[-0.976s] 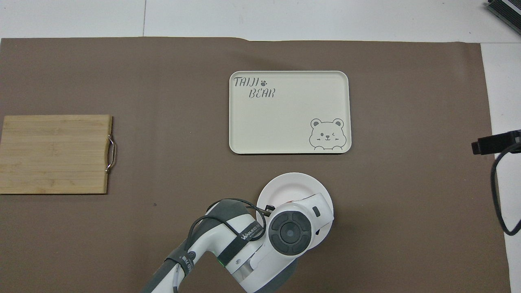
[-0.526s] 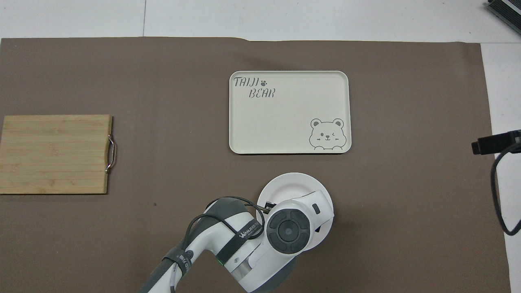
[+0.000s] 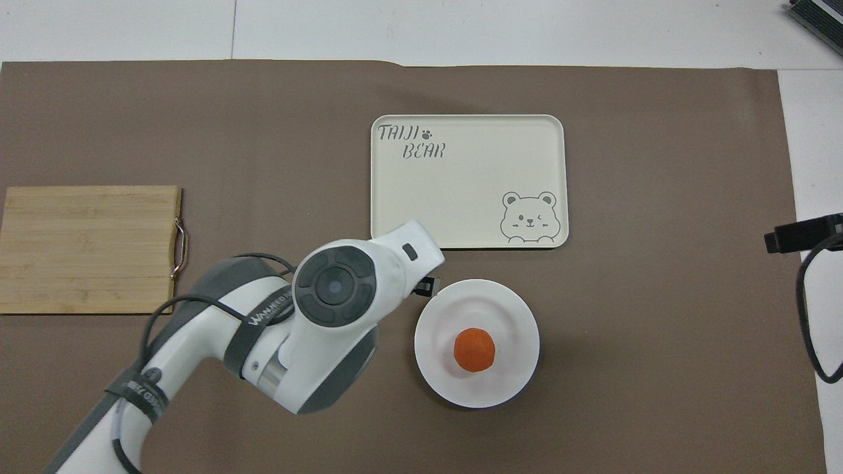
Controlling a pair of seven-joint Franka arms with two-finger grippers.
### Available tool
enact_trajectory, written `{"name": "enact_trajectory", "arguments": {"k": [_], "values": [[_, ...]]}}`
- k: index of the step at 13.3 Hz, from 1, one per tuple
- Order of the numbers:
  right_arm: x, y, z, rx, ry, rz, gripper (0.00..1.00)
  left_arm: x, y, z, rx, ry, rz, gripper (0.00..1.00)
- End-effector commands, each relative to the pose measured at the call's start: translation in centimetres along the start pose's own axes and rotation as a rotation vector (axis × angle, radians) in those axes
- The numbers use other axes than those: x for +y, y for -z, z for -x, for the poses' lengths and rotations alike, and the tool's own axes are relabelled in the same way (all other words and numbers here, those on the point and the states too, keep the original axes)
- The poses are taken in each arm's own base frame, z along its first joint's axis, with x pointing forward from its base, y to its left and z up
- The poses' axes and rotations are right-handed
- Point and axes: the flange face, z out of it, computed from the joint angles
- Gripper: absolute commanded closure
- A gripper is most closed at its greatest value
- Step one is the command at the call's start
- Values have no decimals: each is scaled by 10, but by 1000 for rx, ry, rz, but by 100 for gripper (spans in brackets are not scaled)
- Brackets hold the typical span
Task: Place orange and plate with both arms
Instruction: 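Withdraw the left gripper while the right gripper moves toward the plate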
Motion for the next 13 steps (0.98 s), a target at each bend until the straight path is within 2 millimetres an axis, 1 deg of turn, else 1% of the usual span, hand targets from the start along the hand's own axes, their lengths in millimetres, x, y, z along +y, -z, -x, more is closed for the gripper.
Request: {"name": "enact_trajectory", "arguments": {"k": [1, 2, 3, 4, 5, 6, 7, 9, 10, 11, 12, 13], "values": [[2, -1, 5, -7, 20, -11, 0, -78, 36, -33, 30, 3, -30, 0], [2, -1, 5, -7, 21, -11, 0, -106, 50, -47, 39, 11, -37, 0], [2, -1, 6, -15, 21, -12, 0, -129, 65, -60, 43, 27, -43, 0], [-1, 0, 7, -15, 26, -12, 0, -156, 77, -70, 28, 25, -53, 0], [-1, 3, 9, -9, 29, -12, 0, -177, 92, -75, 23, -18, -60, 0], [-1, 3, 8, -4, 35, -14, 0, -197, 115, -79, 35, -43, -65, 0], [-4, 2, 9, -5, 40, -18, 0, -213, 136, -81, 19, -47, -70, 0], [-13, -6, 11, -9, 36, -95, 0, -234, 176, -78, -19, -68, -85, 0], [-12, -19, 10, -27, 25, -151, 0, -254, 190, -75, -41, -66, -90, 0], [-15, -26, 8, -22, 23, -178, 0, -265, 199, -69, -73, -66, -90, 0], [-19, -38, 5, -22, 24, -198, 0, -278, 217, -61, -87, -62, -89, 0], [-24, -52, 2, -23, 14, -263, 0, -288, 231, -55, -95, -62, -87, 0]]}}
